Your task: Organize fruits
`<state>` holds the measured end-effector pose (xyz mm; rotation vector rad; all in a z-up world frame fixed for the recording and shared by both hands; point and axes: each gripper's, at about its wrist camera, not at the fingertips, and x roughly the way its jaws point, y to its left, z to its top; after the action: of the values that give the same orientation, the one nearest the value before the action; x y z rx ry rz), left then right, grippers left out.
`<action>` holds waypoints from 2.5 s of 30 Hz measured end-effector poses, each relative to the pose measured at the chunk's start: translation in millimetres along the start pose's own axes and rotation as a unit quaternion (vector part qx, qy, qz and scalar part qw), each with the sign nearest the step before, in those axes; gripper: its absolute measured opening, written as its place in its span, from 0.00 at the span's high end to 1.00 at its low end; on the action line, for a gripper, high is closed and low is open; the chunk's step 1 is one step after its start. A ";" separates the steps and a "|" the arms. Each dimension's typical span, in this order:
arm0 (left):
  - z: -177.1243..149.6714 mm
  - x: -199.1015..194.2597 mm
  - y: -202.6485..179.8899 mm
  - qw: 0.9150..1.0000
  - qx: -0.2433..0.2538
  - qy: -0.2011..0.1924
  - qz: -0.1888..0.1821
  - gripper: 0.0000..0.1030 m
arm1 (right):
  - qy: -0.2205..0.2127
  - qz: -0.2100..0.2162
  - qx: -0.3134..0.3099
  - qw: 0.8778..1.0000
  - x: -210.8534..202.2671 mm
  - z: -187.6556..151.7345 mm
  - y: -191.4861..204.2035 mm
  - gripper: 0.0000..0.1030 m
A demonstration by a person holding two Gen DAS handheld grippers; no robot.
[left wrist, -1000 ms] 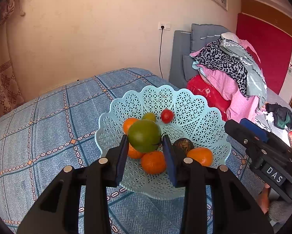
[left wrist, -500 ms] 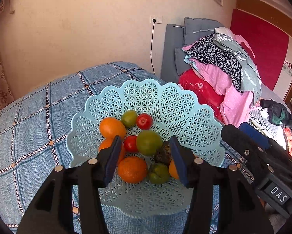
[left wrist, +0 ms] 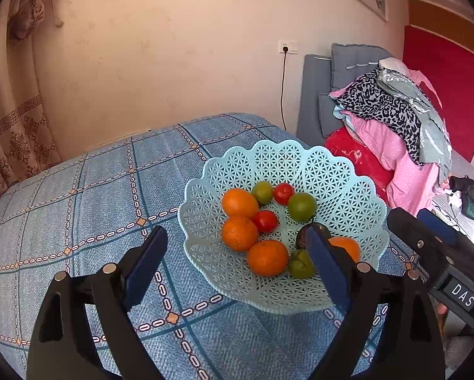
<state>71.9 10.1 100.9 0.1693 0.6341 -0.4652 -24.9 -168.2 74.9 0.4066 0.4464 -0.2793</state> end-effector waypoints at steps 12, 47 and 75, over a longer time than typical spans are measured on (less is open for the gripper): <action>-5.3 -41.4 -1.1 0.997 0.025 -0.047 0.052 0.06 | -0.006 -0.019 -0.010 1.000 -26.7 -1.5 2.4 0.15; 1.0 -89.0 18.9 0.988 0.029 -0.102 0.111 0.03 | 0.007 -0.048 -0.095 0.994 -53.4 -7.8 49.0 0.12; -3.8 -73.9 16.7 0.988 0.041 -0.081 0.122 0.03 | 0.022 -0.047 -0.113 0.992 -42.5 -11.5 56.9 0.12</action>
<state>25.4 53.0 142.8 0.2812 0.4282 -0.2658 -46.1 -105.6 103.5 0.1710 0.5358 -0.3080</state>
